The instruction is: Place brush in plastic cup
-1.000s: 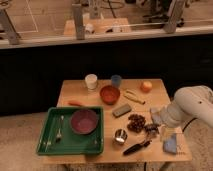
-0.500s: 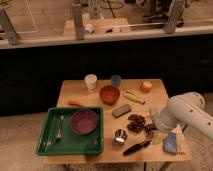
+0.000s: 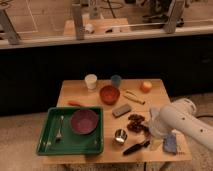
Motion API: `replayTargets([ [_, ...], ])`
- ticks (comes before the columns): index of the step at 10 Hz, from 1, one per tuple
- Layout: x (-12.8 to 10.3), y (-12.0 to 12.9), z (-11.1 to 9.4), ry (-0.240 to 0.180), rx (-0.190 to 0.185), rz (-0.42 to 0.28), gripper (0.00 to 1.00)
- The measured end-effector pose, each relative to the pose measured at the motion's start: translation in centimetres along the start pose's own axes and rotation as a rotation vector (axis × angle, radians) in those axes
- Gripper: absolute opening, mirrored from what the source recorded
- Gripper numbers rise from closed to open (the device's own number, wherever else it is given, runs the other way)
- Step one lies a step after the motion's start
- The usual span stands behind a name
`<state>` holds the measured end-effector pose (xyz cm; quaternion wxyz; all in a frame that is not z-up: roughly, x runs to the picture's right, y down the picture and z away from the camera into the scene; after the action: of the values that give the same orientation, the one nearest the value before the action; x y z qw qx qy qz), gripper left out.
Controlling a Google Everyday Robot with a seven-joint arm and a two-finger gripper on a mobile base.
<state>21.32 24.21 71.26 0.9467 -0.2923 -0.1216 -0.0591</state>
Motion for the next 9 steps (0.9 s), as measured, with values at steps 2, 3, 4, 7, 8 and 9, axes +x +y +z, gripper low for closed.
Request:
replayTargets([
  [2, -0.9, 0.6, 1.3, 0.010, -0.011, -0.048, 0.80],
  [3, -1.1, 1.0, 2.0, 0.013, -0.018, -0.064, 0.80],
  [4, -1.3, 1.2, 2.8, 0.016, -0.025, -0.075, 0.80],
  [7, -1.5, 2.1, 5.7, 0.005, -0.048, -0.077, 0.80],
  [8, -1.5, 2.3, 6.7, 0.001, -0.057, -0.071, 0.80],
  [9, -1.6, 2.3, 7.4, 0.000, -0.064, -0.067, 0.80],
])
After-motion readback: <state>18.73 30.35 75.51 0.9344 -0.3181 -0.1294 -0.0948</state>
